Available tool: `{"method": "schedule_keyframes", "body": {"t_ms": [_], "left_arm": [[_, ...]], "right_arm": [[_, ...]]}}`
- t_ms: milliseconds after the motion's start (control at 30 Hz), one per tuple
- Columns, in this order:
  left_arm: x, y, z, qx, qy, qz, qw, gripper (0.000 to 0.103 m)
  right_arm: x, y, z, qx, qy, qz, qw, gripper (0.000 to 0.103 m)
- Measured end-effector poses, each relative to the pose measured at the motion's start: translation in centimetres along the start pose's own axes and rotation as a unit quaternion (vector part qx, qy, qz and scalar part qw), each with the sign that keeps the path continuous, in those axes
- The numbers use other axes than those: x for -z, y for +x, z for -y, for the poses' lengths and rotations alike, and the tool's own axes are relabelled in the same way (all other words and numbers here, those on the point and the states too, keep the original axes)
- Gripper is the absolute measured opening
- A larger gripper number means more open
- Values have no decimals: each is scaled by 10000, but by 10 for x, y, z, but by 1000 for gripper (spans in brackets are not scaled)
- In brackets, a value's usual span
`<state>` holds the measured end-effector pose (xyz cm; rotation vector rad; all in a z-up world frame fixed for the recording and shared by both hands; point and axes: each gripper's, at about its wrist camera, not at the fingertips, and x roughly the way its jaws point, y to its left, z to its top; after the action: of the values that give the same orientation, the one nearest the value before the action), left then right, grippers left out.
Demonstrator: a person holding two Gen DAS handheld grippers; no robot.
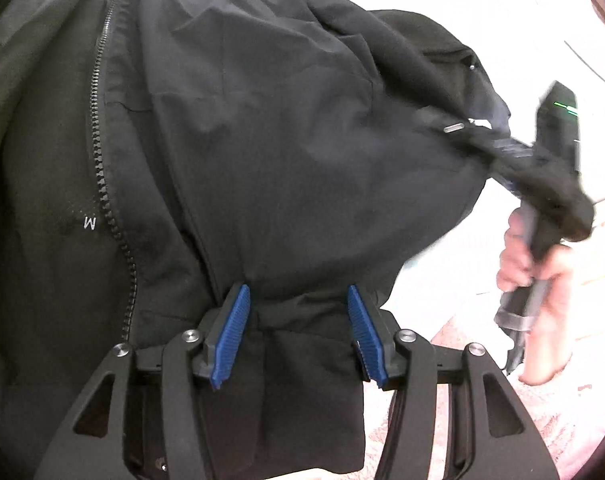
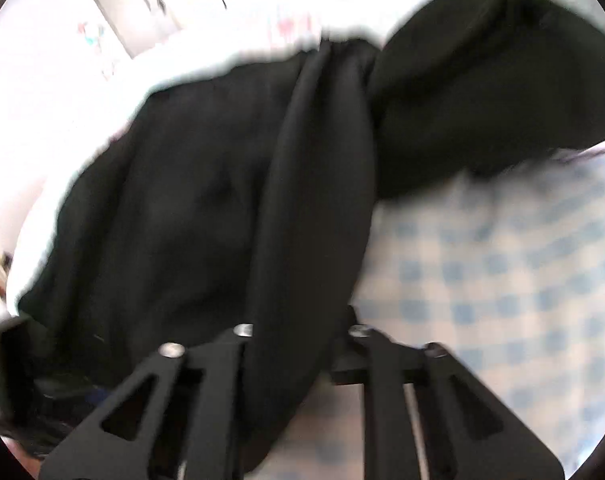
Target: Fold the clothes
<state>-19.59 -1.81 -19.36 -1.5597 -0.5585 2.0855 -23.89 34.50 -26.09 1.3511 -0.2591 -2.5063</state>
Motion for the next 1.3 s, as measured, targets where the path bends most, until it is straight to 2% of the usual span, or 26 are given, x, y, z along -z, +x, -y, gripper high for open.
{"method": "schedule_keyframes", "body": {"t_ms": [67,133,233,333,367,433,467,500,533,567,633,700,733,800,833,867,900,933,967,1033,1067,1167,1267,1300], "left_arm": [[-3,5,1,37,-44,-56,10000,54],[-5,11,1,-32,-57,-127,9999,54],[-9,13,4,-71,-39,-212,9997,54],[-17,1,17,-225,16,-244,9994,54],[-21,-7,25,-152,102,-100,9998,54],[-35,-23,48,249,379,244,9987,54],[-46,-25,60,426,464,383,9973,58],[-57,-26,72,580,537,511,9956,62],[-71,-18,87,652,566,586,9945,68],[-86,-8,98,766,586,623,9934,69],[-113,14,120,1006,615,685,9907,69],[-127,41,148,1269,615,641,9879,75],[-136,54,156,1242,657,622,9881,77],[-152,85,165,808,553,629,9932,77],[-154,93,169,606,623,667,9940,74],[-156,101,172,404,692,706,9943,46],[-158,109,176,202,762,743,9941,13],[-157,113,181,14,886,843,9925,0],[-145,101,192,-113,1229,1187,9852,1],[-121,79,211,-343,1862,1807,9651,1],[-109,72,213,-343,1969,1835,9625,1],[-85,67,196,-422,1973,1531,9674,1],[-67,66,176,-191,2005,1163,9726,1],[-63,59,167,-92,2050,1071,9728,1]], "right_arm": [[2,-39,-6,-235,155,484,9984,9],[23,-60,-25,-631,247,657,9955,8],[57,-60,-47,-797,213,531,9952,8],[82,-64,-38,-1122,648,466,9905,12],[88,-64,-35,-1099,607,363,9914,15],[91,-61,-32,-862,452,246,9950,23],[84,-58,-28,-789,523,259,9952,31],[80,-59,-21,-837,674,293,9938,33],[82,-68,-9,-925,890,377,9910,33],[84,-75,2,-1001,1098,457,9878,33],[79,-72,10,-886,1315,528,9859,33],[82,-75,21,-738,1514,520,9843,39],[85,-77,28,-704,1608,498,9832,41],[92,-81,41,-635,1794,454,9807,44],[95,-83,48,-601,1887,432,9792,45],[99,-85,55,-566,1980,410,9777,47],[101,-87,61,-531,2067,387,9762,48],[99,-89,67,-483,2091,344,9761,48],[96,-90,72,-437,2107,305,9761,48],[84,-97,74,-481,1932,415,9791,48],[78,-99,75,-614,1900,500,9786,48],[59,-89,76,-1101,1899,563,9740,63],[35,-69,63,-1230,1736,500,9758,64],[25,-61,54,-1388,1655,499,9751,69]]}}
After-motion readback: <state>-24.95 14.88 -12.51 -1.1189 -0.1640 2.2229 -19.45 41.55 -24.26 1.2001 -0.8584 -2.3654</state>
